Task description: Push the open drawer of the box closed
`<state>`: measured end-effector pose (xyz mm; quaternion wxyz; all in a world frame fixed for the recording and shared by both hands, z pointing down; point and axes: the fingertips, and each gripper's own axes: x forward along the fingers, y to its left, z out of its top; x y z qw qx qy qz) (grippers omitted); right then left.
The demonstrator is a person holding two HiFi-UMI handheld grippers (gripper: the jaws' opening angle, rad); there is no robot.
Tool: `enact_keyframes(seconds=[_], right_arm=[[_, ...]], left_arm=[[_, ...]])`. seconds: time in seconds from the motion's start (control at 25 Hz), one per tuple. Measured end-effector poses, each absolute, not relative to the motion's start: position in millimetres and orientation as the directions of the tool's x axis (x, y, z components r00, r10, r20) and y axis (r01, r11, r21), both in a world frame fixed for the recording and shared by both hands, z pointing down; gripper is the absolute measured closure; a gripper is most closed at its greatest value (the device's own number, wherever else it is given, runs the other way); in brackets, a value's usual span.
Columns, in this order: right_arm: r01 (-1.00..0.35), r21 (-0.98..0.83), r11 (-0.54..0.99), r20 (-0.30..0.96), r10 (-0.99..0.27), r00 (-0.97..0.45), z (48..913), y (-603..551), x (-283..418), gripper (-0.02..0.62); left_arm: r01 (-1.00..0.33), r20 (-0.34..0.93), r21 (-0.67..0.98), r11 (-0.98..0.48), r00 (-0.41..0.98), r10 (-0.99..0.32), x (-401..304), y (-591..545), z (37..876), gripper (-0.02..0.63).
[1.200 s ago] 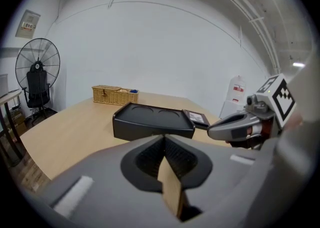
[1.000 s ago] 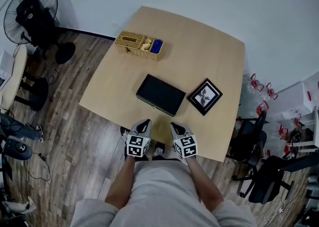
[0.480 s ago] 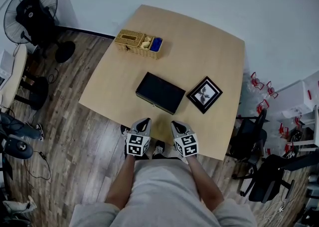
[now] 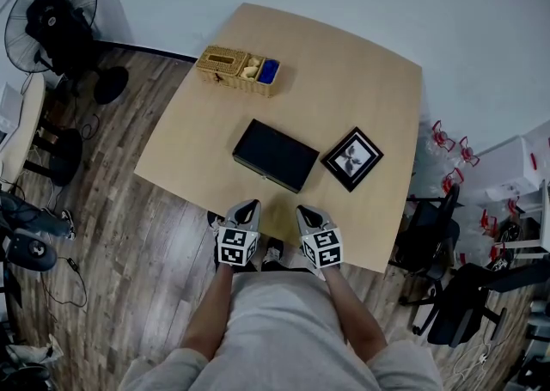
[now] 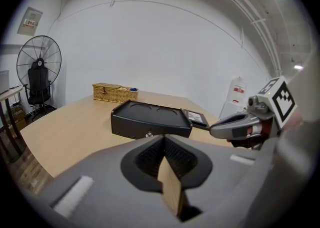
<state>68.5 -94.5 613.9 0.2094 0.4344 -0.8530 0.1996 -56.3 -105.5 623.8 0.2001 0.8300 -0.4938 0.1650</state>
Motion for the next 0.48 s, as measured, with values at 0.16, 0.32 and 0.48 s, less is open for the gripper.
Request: enact_keyframes(seconds=[0.16,0.32,0.48], right_arm=[[-0.829,-0.159,0.537,0.53,-0.662,-0.53,614.0,-94.2,70.8,0.594],[-0.83,-0.161,0.534,0.532,-0.662,-0.528,614.6,-95.2,72.4,0.594],[-0.833,-0.159,0.53,0.531,-0.665,-0.525,614.7,-98.3,73.8,0.594]], left_arm=[[-0.886,0.471,0.172,-0.43,0.458,-0.754,-55.8,-106.2,623.8,0.552],[-0.885,0.475,0.166,-0.435,0.459,-0.751,-53.1,-107.5,623.7,0.552],[-0.882,0.474,0.165,-0.442,0.464,-0.748,-49.6,-110.0,623.9,0.552]])
